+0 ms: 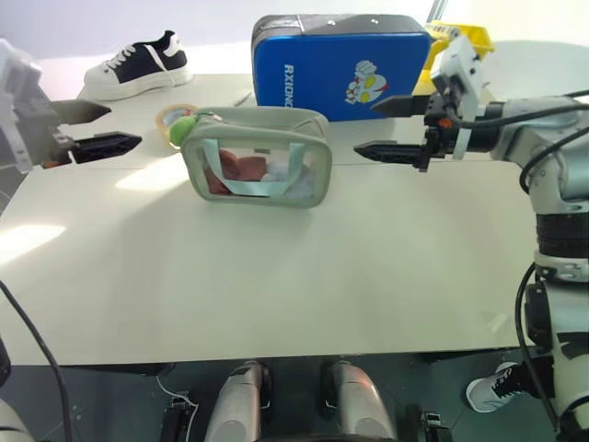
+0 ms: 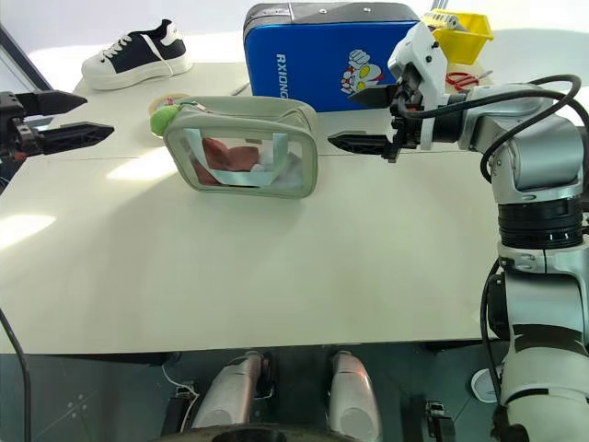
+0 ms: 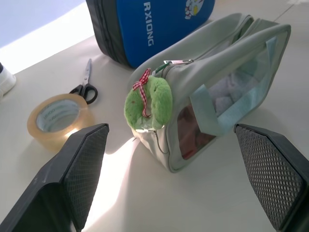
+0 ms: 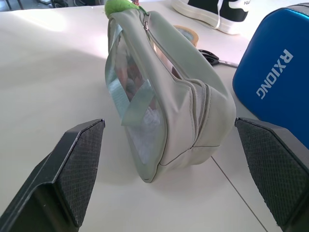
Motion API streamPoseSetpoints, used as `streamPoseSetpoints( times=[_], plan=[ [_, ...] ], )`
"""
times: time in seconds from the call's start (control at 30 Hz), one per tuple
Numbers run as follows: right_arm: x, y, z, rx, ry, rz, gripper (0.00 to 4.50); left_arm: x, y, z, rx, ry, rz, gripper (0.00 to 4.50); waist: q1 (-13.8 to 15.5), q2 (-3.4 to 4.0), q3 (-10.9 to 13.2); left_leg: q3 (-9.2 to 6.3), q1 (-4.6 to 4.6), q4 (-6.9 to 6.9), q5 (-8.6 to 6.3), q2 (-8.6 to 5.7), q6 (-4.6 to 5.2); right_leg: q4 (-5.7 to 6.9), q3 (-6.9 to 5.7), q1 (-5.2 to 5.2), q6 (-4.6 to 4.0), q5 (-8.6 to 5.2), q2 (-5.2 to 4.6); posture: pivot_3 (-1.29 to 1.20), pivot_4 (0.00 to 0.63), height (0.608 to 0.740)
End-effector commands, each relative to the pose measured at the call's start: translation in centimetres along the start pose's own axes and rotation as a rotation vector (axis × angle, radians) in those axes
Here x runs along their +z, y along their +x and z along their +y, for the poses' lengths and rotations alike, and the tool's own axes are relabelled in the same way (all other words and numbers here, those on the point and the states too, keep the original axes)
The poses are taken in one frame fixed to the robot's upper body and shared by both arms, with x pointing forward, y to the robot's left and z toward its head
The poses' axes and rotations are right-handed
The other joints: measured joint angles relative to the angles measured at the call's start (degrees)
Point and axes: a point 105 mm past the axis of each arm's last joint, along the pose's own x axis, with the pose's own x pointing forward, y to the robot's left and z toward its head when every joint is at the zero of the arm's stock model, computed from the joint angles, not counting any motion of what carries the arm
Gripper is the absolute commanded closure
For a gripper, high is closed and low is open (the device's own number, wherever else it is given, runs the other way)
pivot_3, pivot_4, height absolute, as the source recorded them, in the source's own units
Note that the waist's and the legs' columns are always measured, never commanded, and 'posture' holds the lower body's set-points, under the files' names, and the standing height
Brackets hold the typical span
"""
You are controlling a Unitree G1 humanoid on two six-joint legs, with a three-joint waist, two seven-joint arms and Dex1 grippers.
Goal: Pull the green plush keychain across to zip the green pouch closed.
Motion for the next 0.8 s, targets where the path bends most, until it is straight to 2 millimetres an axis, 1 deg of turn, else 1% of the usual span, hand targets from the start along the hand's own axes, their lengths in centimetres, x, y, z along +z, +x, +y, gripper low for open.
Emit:
streamPoseSetpoints(
  times=[0.03,0.2,0.37,0.5,0.53,0.6,0.7,0.8],
  plan=[
    [1.9,-0.2,-0.1,-0.006,-0.063,-0.035,0.00,2.3,-0.8,0.9,0.059,0.060,-0.055,0.07,0.02,-0.01,0.01,0.00,-0.01,0.00,0.01,0.01,0.00,0.02,0.00,-0.03,0.02,0.01,0.01,0.00,0.150,0.740],
    [1.5,0.1,-0.2,-0.019,-0.051,-0.034,0.00,2.1,-0.7,0.9,0.061,0.058,-0.044,0.07,-0.06,-0.01,0.01,0.03,0.00,0.00,0.09,0.01,0.11,0.07,-0.01,-0.01,0.15,0.08,0.05,0.00,0.150,0.740],
    [1.5,0.2,-0.4,-0.016,-0.055,-0.032,0.00,2.6,-0.6,1.1,0.058,0.074,-0.056,0.07,-0.07,-0.02,0.01,0.04,0.01,0.03,0.11,0.01,0.13,0.10,-0.01,-0.01,0.16,0.09,0.16,0.00,0.150,0.740],
    [1.4,1.2,0.0,0.008,-0.070,-0.029,0.00,2.2,-0.4,0.6,0.038,0.086,-0.035,0.07,-0.08,-0.02,0.01,0.04,0.03,0.07,0.13,0.01,0.13,0.14,0.00,0.02,0.17,0.09,0.17,0.00,0.150,0.740],
    [1.5,1.4,0.2,0.018,-0.078,-0.032,0.00,2.3,-0.3,0.4,0.027,0.085,-0.034,0.07,-0.09,-0.02,0.01,0.04,0.03,0.07,0.13,0.01,0.13,0.15,0.00,0.02,0.17,0.09,0.19,0.00,0.150,0.740],
    [1.9,2.3,0.5,0.041,-0.095,-0.044,0.00,2.9,0.3,0.0,0.009,0.084,-0.040,0.07,-0.09,-0.02,0.01,0.04,0.02,0.10,0.14,0.02,0.13,0.17,0.00,0.02,0.17,0.09,0.21,0.00,0.150,0.740],
    [2.0,4.3,1.0,0.059,-0.106,-0.052,0.00,3.7,0.9,-1.2,-0.045,0.063,-0.068,0.07,-0.13,-0.02,0.01,0.04,0.04,0.16,0.15,0.03,0.12,0.23,0.00,0.04,0.18,0.10,0.24,0.00,0.150,0.740],
    [2.7,6.6,1.3,0.076,-0.132,-0.066,0.00,4.3,1.2,-2.8,-0.127,0.083,-0.056,0.07,-0.38,-0.02,0.01,0.04,0.04,0.20,0.18,0.05,0.10,0.28,0.01,0.04,0.19,0.10,0.27,0.00,0.150,0.740]
  ],
)
